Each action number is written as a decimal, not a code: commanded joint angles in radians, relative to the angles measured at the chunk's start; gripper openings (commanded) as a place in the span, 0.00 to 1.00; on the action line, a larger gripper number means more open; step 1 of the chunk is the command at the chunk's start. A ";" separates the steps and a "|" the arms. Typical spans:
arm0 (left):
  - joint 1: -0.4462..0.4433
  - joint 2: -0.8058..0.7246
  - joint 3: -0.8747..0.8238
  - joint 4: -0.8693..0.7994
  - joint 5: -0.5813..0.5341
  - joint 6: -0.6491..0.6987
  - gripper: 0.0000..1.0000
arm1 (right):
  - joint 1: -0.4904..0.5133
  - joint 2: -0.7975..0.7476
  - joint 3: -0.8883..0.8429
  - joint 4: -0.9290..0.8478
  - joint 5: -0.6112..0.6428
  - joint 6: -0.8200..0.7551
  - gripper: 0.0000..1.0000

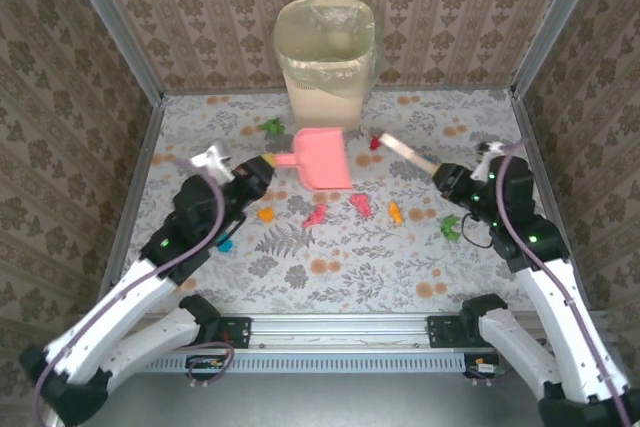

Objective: Sweep away the paper scraps from the table

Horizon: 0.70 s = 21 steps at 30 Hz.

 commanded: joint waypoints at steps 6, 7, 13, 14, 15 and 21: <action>0.165 -0.316 0.050 -0.652 -0.116 0.062 0.00 | 0.296 0.219 0.111 0.134 0.081 -0.122 0.00; 0.175 -0.324 0.072 -0.706 -0.117 0.076 0.00 | 0.325 0.246 0.129 0.132 0.094 -0.137 0.00; 0.182 -0.337 0.119 -0.898 -0.148 0.104 0.00 | 0.451 0.385 0.214 0.105 0.166 -0.197 0.00; 0.182 -0.340 0.118 -0.912 -0.154 0.104 0.00 | 0.463 0.403 0.224 0.103 0.174 -0.203 0.00; 0.182 -0.342 0.117 -0.924 -0.160 0.106 0.00 | 0.475 0.423 0.240 0.097 0.183 -0.210 0.00; 0.182 -0.311 0.105 -0.937 -0.190 0.138 0.00 | 0.527 0.544 0.342 0.038 0.175 -0.211 0.00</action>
